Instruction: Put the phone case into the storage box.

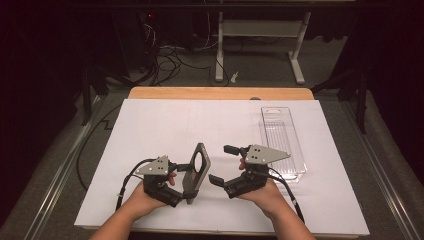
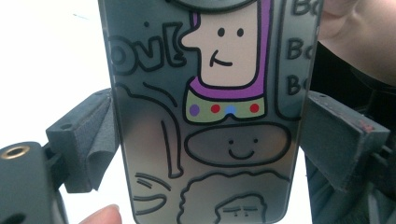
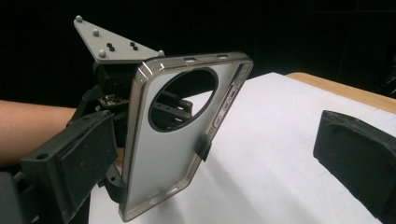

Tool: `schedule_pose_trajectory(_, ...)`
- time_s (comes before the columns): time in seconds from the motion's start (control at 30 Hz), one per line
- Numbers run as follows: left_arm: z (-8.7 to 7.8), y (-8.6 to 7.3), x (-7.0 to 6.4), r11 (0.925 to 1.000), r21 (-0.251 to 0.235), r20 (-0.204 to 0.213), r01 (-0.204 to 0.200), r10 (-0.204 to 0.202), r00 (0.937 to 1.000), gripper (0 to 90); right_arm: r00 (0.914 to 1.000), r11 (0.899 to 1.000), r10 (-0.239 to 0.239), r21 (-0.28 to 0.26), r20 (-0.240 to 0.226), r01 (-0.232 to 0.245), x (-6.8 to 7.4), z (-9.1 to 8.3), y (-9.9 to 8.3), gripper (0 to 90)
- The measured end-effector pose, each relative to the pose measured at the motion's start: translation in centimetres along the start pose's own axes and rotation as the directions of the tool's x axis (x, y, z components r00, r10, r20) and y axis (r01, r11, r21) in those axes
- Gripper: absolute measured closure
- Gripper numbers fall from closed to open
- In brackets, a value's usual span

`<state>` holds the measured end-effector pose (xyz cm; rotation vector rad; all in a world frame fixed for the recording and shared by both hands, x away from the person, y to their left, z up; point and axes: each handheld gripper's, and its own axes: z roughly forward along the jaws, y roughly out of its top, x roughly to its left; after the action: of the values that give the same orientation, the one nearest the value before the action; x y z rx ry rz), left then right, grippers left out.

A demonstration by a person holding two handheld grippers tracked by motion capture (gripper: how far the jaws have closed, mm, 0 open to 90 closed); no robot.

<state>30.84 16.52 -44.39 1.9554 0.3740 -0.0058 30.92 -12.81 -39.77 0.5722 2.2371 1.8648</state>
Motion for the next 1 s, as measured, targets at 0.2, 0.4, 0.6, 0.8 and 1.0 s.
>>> schedule_pose_trajectory(0.2, 0.17, 0.02, -0.17, 0.9999, 0.011, 0.009, -0.01, 0.01, 0.9999, 13.1, 0.9996, 1.0, 0.01, 0.004, -0.027, -0.01, 0.1, 0.22, -0.3, 0.1)
schedule_pose_trajectory(0.4, 0.24, 0.0, -0.27, 0.9997, 0.018, 0.014, -0.016, 0.016, 0.9998, 13.1, 0.9987, 1.0, 0.013, 0.004, -0.049, -0.012, 0.1, 0.24, -0.33, 0.0)
schedule_pose_trajectory(0.6, 0.33, 0.03, -0.28, 0.9995, 0.022, 0.019, -0.022, 0.022, 0.9996, 13.1, 0.9972, 1.0, 0.014, -0.003, -0.073, -0.014, -0.11, 0.35, -0.31, 0.0)
schedule_pose_trajectory(0.8, 0.35, 0.06, -0.32, 0.9994, 0.025, 0.026, -0.024, 0.024, 0.9994, 13.1, 0.9944, 1.0, 0.009, -0.002, -0.105, -0.009, -0.3, 0.66, -0.23, 0.0)
schedule_pose_trajectory(1.0, 0.28, 0.12, -0.38, 0.9994, 0.02, 0.046, -0.028, 0.027, 0.9986, 13.1, 0.9913, 1.0, 0.018, -0.002, -0.13, -0.018, -0.61, 0.94, -0.17, 0.0)
